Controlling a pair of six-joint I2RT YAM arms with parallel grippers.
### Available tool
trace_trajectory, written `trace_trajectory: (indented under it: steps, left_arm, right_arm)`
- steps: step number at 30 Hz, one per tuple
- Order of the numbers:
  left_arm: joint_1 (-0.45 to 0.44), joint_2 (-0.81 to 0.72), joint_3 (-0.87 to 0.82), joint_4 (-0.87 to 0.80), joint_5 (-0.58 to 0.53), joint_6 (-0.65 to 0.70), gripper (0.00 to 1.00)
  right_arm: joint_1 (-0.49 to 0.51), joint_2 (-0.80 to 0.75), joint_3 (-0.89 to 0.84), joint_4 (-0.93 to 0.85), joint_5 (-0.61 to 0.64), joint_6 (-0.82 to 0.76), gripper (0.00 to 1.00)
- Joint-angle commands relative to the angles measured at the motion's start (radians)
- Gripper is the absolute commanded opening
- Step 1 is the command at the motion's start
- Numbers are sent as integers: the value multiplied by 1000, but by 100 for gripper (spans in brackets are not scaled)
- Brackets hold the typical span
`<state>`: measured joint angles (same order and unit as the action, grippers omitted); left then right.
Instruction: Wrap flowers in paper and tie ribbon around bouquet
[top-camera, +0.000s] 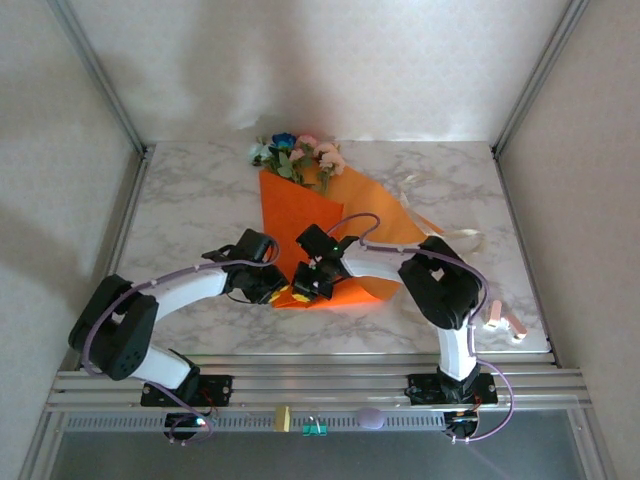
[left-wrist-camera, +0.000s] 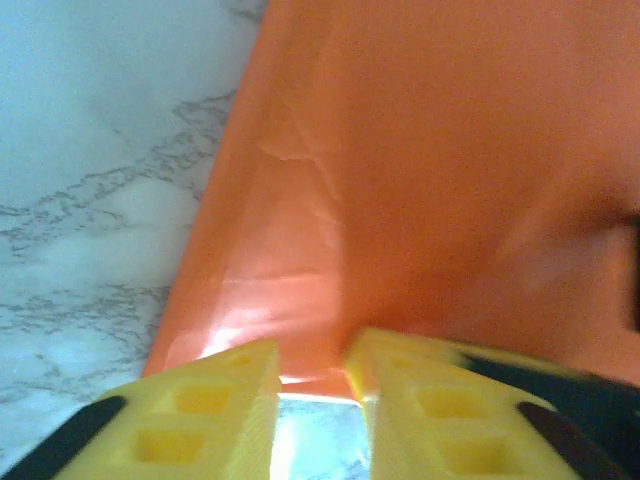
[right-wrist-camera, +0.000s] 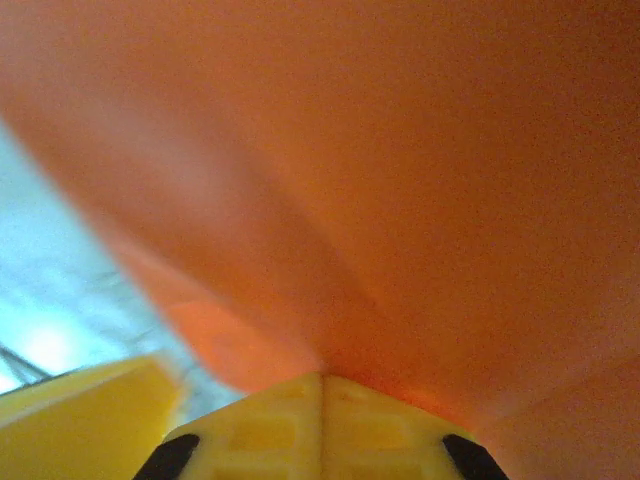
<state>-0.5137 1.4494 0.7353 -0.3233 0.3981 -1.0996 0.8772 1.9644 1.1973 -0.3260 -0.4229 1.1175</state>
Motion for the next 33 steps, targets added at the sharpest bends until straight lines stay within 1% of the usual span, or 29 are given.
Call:
trace_trajectory:
  steps: [1, 4, 7, 8, 10, 13, 16, 19, 23, 25, 27, 29, 31, 33]
  left_arm:
    - [-1, -63, 4, -70, -53, 2, 34]
    - [11, -92, -56, -41, -45, 15, 35]
    - [14, -107, -129, 109, 6, 30, 36]
    - [14, -102, -143, 137, 13, 36, 36]
    - [17, -84, -158, 151, 12, 59, 36]
    - [17, -81, -170, 123, -5, 80, 35]
    - [17, -110, -220, 199, 4, 83, 36]
    - [21, -99, -248, 254, 4, 113, 35]
    - [27, -87, -272, 336, 0, 139, 32]
    - [44, -91, -261, 329, -4, 166, 32]
    - [60, -115, -226, 245, -49, 208, 33]
    - [78, -152, -215, 203, -74, 242, 41]
    - [111, -163, -247, 269, -26, 249, 43]
    - [134, -125, -270, 368, 39, 254, 42]
  right_arm:
    - [-9, 14, -66, -23, 0, 27, 3]
    - [-15, 22, -96, 0, -9, 22, 3]
    - [-17, 25, -109, 14, -13, 23, 3]
    - [-17, 27, -112, 13, -13, 22, 3]
    - [-21, 28, -124, 9, -9, 20, 3]
    - [-30, 19, -149, 18, -7, 16, 2]
    - [-37, 22, -158, 25, -14, 13, 2]
    - [-41, 25, -162, 31, -16, 13, 2]
    - [-46, 31, -169, 40, -21, 13, 2]
    - [-51, 34, -171, 38, -24, 9, 1]
    - [-55, 34, -170, 31, -21, 1, 1]
    - [-58, 35, -168, 30, -20, -2, 1]
    - [-57, 37, -167, 33, -24, -2, 1]
    - [-57, 39, -166, 31, -25, -3, 1]
